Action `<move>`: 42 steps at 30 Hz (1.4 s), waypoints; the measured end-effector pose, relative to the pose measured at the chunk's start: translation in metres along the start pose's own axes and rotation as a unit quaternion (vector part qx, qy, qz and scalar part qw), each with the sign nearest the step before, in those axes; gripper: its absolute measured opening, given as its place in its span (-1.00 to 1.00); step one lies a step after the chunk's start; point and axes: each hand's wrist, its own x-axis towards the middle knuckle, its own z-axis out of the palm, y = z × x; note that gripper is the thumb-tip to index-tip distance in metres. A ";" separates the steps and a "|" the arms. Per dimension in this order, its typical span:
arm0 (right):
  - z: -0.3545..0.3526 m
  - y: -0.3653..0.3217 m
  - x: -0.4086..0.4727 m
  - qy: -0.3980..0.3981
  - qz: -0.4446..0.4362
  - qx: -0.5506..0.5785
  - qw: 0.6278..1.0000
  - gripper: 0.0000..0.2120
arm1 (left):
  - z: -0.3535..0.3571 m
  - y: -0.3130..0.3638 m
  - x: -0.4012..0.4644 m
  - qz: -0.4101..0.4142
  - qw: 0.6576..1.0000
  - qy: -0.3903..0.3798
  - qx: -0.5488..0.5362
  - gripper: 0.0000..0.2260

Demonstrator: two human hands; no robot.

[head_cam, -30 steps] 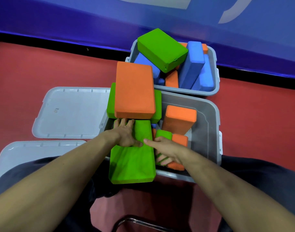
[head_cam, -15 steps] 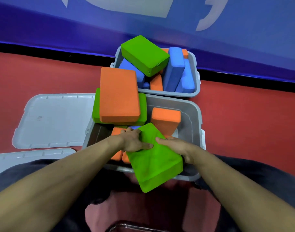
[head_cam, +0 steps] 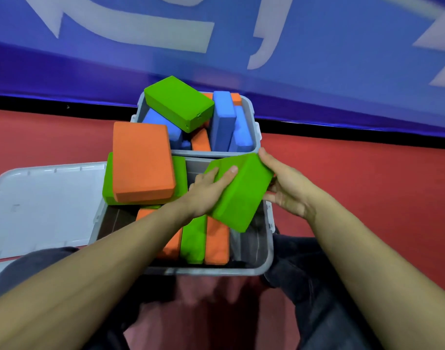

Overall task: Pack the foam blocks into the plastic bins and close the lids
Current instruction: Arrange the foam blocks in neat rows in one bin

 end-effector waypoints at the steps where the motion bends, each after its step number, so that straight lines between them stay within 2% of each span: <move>1: 0.001 -0.004 -0.001 0.006 -0.015 0.013 1.000 -0.53 | 0.001 0.001 0.002 -0.004 0.999 -0.004 -0.034 0.03; 3: 0.003 -0.003 -0.002 0.007 -0.040 0.023 0.999 -0.54 | 0.001 0.005 0.000 -0.005 0.996 -0.017 -0.086 -0.06; 8: 0.009 0.016 0.005 -0.001 -0.072 0.049 0.996 -0.40 | 0.004 0.011 -0.003 -0.014 0.988 -0.066 -0.140 -0.03; 10: 0.010 0.018 0.006 0.004 -0.085 0.032 0.996 -0.45 | 0.005 0.010 0.002 -0.013 0.986 -0.071 -0.148 -0.05; 14: 0.007 0.019 0.012 0.049 -0.102 -0.007 0.994 -0.54 | 0.008 0.011 0.008 -0.010 0.981 -0.094 -0.171 -0.23; 19: -0.002 0.022 0.025 0.077 -0.114 -0.084 0.987 -0.46 | 0.022 0.003 0.023 -0.056 0.973 -0.136 -0.177 -0.23; 23: -0.008 0.028 0.036 0.075 -0.089 -0.152 0.982 -0.26 | 0.028 0.002 0.021 -0.060 0.968 -0.164 -0.182 -0.29; 25: -0.012 0.030 0.038 0.074 -0.086 -0.161 0.980 -0.32 | 0.031 0.002 0.023 -0.061 0.966 -0.162 -0.192 -0.34; 29: -0.020 0.032 0.037 0.056 -0.048 -0.183 0.980 -0.67 | 0.038 -0.001 0.030 -0.067 0.967 -0.170 -0.177 -0.36; 31: -0.022 0.033 0.038 0.050 -0.024 -0.193 0.980 -0.74 | 0.041 -0.006 0.036 -0.072 0.970 -0.168 -0.160 -0.33; 34: -0.024 0.039 0.042 0.050 0.034 -0.191 0.980 -0.64 | 0.041 -0.015 0.046 -0.080 0.978 -0.150 -0.123 -0.30; 37: -0.023 0.051 0.049 0.039 0.084 -0.204 0.975 -0.55 | 0.036 -0.025 0.052 -0.084 0.980 -0.145 -0.106 -0.40; 42: -0.023 0.075 0.055 0.025 0.140 -0.227 0.963 -0.62 | 0.036 -0.036 0.049 -0.109 0.972 -0.207 -0.034 -0.58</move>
